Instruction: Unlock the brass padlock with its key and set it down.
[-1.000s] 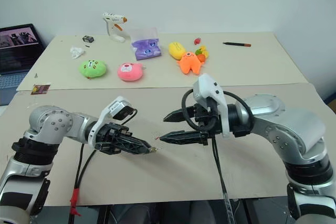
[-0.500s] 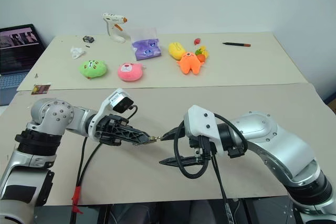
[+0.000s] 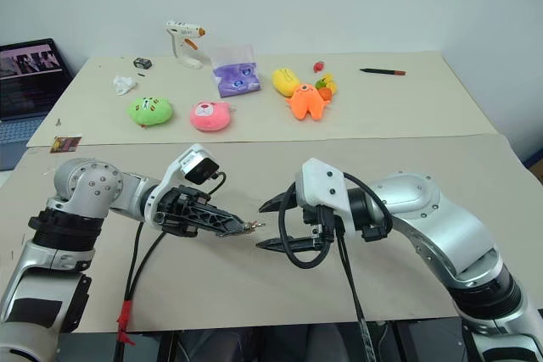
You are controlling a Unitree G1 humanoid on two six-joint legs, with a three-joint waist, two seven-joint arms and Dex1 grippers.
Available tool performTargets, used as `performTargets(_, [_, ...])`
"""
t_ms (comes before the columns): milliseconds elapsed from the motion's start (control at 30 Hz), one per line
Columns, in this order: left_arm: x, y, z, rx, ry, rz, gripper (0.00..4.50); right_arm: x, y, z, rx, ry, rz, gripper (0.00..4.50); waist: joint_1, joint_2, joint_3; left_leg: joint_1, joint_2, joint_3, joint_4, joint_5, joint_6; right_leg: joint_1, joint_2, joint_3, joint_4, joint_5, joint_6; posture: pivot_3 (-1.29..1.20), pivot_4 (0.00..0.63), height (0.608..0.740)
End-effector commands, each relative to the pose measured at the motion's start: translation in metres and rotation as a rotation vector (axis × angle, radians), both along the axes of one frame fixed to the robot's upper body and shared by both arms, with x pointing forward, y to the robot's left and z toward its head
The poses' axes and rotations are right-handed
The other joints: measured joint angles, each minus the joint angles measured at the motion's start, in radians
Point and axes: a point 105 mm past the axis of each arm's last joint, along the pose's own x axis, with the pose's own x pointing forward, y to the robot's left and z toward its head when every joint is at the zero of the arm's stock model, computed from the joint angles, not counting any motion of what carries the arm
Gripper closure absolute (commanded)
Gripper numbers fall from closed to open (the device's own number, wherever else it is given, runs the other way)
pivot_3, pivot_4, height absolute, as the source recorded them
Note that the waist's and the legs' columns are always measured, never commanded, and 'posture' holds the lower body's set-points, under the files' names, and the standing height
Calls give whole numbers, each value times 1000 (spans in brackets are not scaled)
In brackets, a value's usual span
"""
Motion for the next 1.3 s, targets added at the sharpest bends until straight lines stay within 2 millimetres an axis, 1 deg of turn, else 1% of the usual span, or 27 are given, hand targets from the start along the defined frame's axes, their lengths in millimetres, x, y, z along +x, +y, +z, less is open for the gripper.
performTargets(33, [-4,0,5,-34,-4,-26,3689,-9,3,16,53,-18,38,1421,0,0,0,0,0,0,0,0,0,0,0,0,0,0,0,0,150,740])
performTargets(133, [-4,-1,4,-36,-2,-27,3689,-19,7,19,95,42,68,1421,0,0,0,0,0,0,0,0,0,0,0,0,0,0,0,0,150,740])
performTargets(200, [-4,-1,4,-36,-3,-28,3689,-21,8,19,103,55,69,1421,1,0,0,0,0,0,0,0,0,0,0,0,0,0,0,0,150,740])
performTargets(333, [-4,-2,4,-38,-3,-30,3689,-21,9,17,105,65,60,1421,1,0,0,0,0,0,0,0,0,0,0,0,0,0,0,0,150,740])
performTargets(533, [-3,-1,5,-37,-3,-28,3689,-19,13,10,89,61,52,1421,0,0,0,0,0,0,0,0,0,0,0,0,0,0,0,0,150,740])
performTargets(700, [-3,0,6,-35,-6,-27,3689,-17,14,9,92,67,50,1421,0,0,0,0,0,0,0,0,0,0,0,0,0,0,0,0,150,740])
performTargets(767, [-3,0,6,-35,-7,-26,3689,-17,15,8,94,70,51,1923,0,0,0,0,0,0,0,0,0,0,0,0,0,0,0,0,150,740])
performTargets(800, [-3,0,6,-34,-7,-26,3689,-16,15,8,94,70,51,2080,1,0,0,0,0,0,0,0,0,0,0,0,0,0,0,0,150,740])
performTargets(867, [-3,0,7,-35,-7,-26,3689,-16,16,9,98,72,50,2809,1,0,0,0,0,0,0,0,0,0,0,0,0,0,0,0,150,740])
performTargets(900, [-3,0,7,-35,-6,-26,3689,-16,16,9,99,73,50,3082,0,0,0,0,0,0,0,0,0,0,0,0,0,0,0,0,150,740])
performTargets(967, [-3,0,7,-34,-6,-26,3689,-16,16,9,103,76,50,3890,0,0,0,0,0,0,0,0,0,0,0,0,0,0,0,0,150,740])
performTargets(1033, [-3,0,7,-34,-5,-27,3689,-16,16,9,103,77,49,4343,0,0,0,0,0,0,0,0,0,0,0,0,0,0,0,0,150,740])
performTargets(1300, [-3,-1,6,-33,-35,-24,3689,-16,16,10,100,72,48,4346,1,0,0,0,0,0,0,0,0,0,0,0,0,0,0,0,150,740])
